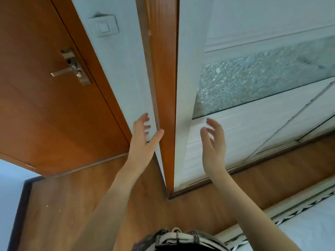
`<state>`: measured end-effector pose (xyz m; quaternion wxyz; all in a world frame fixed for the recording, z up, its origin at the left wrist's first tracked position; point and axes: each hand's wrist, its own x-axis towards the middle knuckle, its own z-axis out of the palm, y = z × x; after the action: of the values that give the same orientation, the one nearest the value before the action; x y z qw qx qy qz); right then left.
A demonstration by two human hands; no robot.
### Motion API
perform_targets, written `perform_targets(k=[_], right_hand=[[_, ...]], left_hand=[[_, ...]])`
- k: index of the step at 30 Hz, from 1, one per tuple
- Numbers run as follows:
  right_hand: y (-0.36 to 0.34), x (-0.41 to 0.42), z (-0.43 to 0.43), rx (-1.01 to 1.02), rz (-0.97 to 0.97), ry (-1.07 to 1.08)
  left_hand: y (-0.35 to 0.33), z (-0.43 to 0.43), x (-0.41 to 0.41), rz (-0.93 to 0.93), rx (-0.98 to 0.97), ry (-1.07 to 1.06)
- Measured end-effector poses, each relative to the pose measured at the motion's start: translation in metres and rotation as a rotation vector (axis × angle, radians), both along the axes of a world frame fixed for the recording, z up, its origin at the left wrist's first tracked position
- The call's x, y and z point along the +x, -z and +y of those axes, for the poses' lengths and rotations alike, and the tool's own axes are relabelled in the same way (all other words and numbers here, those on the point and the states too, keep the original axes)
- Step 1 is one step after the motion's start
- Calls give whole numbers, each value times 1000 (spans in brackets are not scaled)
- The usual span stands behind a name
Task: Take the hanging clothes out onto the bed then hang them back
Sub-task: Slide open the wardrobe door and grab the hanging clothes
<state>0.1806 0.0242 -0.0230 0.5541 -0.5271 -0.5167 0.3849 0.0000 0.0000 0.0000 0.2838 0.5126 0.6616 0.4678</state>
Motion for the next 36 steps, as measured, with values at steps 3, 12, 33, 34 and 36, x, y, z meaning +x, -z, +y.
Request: perform_targets(k=[3,12,33,34,36], right_hand=[[-23,-11,18,204,-146,50],[-22,-43,36,226,-291,-4],[-19,21,89,222,-354,176],[-21,27,91,218,-350,180],[-24,39,96,206,-343,188]], left_hand=[[-19,17,4,66,89,-42],[-33,33,10,-33,146,10],[-36,32,3,-76,203,4],[-36,32,4,-77,213,10],[-35,31,4,-85,235,21]])
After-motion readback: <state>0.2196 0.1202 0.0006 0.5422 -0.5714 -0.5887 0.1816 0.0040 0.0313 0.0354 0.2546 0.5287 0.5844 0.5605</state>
